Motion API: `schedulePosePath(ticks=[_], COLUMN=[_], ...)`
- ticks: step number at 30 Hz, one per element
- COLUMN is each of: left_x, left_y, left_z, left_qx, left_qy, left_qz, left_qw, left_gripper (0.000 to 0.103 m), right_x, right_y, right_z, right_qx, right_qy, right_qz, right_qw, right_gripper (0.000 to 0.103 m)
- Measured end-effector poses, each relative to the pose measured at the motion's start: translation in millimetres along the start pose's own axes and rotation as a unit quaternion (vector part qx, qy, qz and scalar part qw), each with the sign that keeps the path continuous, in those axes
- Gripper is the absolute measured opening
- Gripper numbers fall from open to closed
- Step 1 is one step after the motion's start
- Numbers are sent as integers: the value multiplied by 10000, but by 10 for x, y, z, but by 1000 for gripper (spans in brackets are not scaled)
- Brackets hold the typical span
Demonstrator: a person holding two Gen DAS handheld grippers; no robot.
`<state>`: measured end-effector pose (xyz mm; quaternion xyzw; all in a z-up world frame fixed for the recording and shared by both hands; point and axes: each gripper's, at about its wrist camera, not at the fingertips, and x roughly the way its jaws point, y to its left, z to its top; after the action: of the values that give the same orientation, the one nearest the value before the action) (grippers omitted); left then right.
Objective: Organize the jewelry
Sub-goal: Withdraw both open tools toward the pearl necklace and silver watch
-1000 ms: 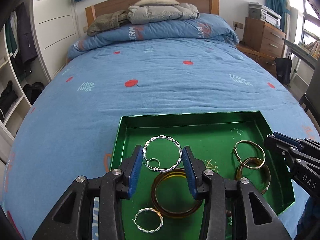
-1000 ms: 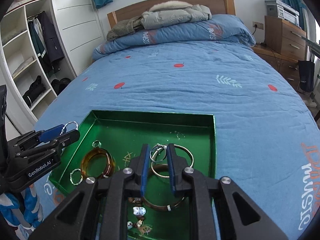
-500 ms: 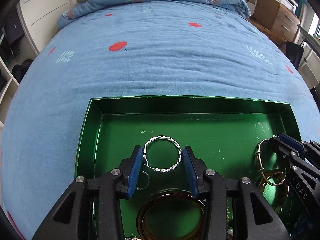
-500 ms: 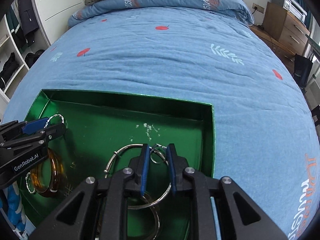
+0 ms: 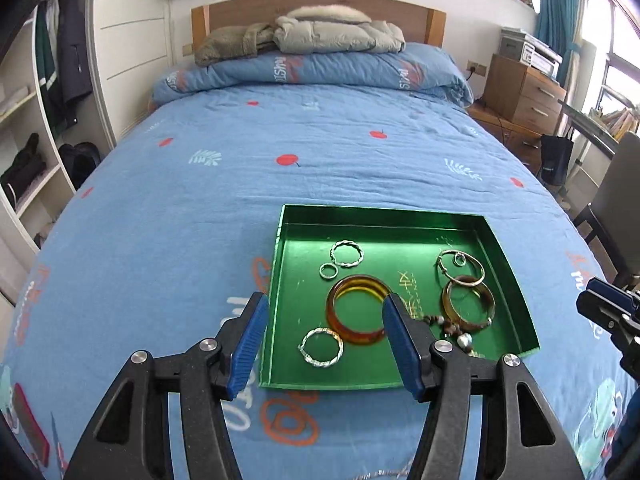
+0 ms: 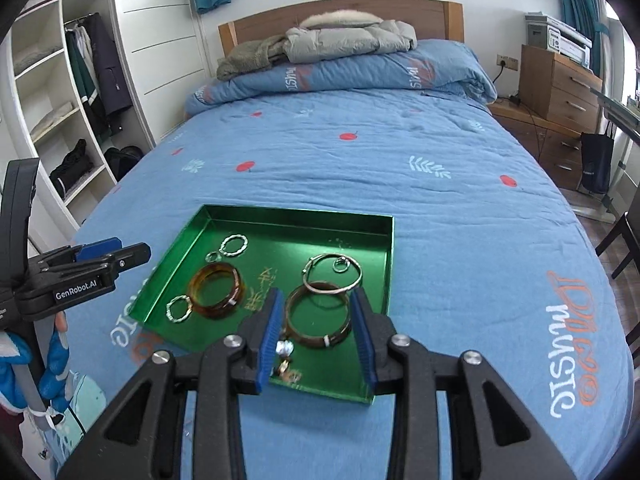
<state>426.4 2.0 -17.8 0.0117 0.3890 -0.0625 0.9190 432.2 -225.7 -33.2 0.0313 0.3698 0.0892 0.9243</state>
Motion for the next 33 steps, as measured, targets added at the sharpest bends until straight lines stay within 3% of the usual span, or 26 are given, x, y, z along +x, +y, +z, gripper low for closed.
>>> schedulePosePath(ticks=[8,16,23,33], left_x=[-1092,-1709,-2261,-2709], left_y=[110,-59,-182,-186], left_z=[-926,-1634,-1998,-2244], left_qx=[24,169,273,291], left_qy=[-274,-319,-593,-870], left_qz=[84,410,452,616], left_qw=[9996,9985,9968,9939], left_gripper=[60,69,72,73], right_x=[-1234,-1915,-2405,-2811], right_y=[243,441,564,778], right_z=[-845,-1699,-2043,-2205], right_qx=[-32,-25,-116,-283], right_qy=[-553,-585,-710,-920], right_qz=[148,43,-123,-191], right_qw=[9984,9983,9973,9952], right_gripper=[33,38,39,40])
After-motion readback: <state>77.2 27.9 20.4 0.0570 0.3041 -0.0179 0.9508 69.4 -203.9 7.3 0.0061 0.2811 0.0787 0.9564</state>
